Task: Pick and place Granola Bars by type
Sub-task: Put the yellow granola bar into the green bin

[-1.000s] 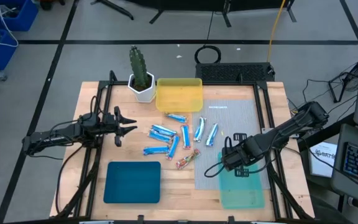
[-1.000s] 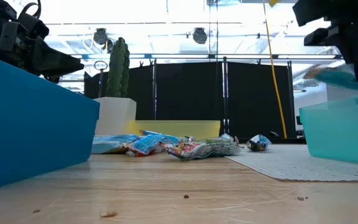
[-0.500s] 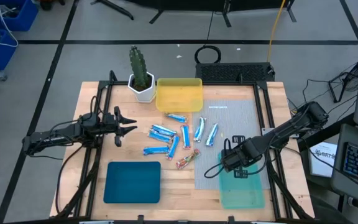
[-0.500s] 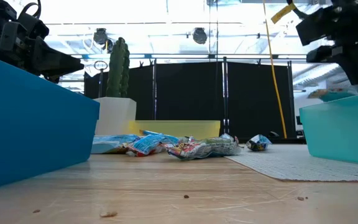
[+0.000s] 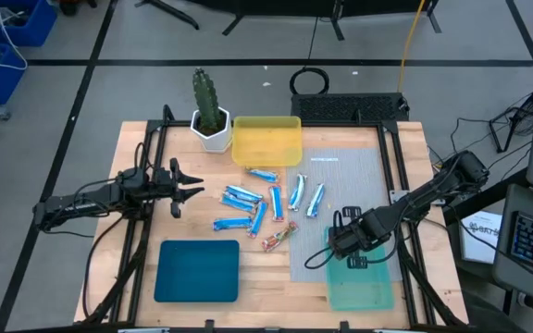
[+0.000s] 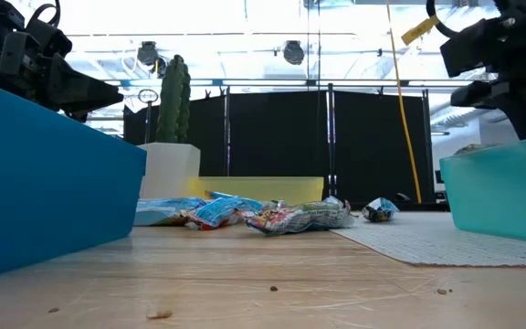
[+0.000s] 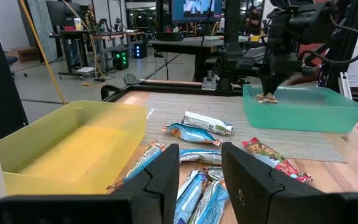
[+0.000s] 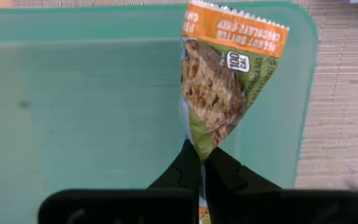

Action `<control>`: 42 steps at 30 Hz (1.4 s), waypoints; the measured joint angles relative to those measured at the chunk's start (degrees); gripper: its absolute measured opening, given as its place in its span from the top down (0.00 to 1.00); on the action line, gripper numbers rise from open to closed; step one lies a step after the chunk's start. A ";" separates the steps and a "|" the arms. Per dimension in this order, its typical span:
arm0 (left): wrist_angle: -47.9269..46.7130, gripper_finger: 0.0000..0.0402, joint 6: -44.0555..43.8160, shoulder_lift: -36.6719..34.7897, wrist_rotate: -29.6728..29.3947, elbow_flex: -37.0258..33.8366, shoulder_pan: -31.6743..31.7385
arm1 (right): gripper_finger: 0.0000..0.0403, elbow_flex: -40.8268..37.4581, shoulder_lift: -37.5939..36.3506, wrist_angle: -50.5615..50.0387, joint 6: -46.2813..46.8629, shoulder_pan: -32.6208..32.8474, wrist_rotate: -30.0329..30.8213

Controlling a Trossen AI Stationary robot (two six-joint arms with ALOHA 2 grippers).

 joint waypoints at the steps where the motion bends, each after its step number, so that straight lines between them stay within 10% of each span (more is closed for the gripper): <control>1: 0.00 0.69 -0.01 0.00 0.01 0.00 0.00 | 1.00 -0.44 0.00 0.63 -0.14 0.01 -0.01; 42: -0.01 0.69 -0.01 0.00 0.00 0.01 0.01 | 0.88 -9.04 0.07 8.20 -0.37 1.09 -4.33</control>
